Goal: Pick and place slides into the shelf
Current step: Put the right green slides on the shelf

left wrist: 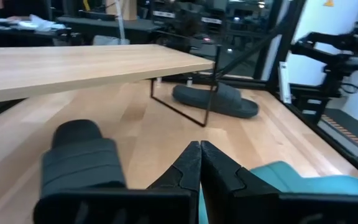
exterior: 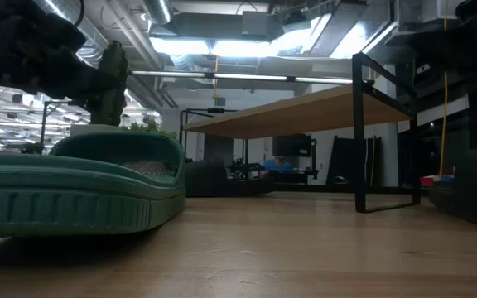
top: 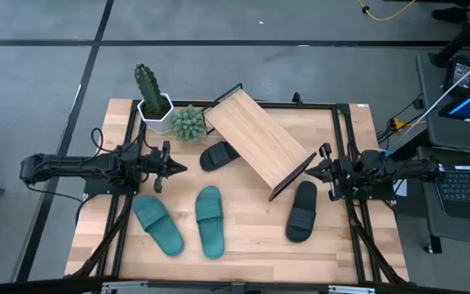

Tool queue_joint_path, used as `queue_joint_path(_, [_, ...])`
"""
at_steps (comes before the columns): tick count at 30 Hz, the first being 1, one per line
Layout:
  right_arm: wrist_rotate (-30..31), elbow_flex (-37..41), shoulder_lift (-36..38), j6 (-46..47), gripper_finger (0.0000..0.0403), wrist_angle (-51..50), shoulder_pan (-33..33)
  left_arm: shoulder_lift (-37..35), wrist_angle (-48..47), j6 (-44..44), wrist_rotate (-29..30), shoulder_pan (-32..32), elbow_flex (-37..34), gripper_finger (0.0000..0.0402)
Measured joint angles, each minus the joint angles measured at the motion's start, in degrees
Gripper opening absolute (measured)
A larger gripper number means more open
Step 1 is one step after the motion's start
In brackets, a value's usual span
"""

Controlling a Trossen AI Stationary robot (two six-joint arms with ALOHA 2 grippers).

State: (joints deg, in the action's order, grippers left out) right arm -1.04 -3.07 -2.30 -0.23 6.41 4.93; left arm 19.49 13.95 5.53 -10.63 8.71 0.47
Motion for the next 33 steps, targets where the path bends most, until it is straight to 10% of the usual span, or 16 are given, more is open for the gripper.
queue_joint_path(33, [9.1,-12.3,-36.6,-1.1,0.0009,12.7,13.0,0.0,1.2,-7.2,1.2,-3.2,0.0,0.0003])
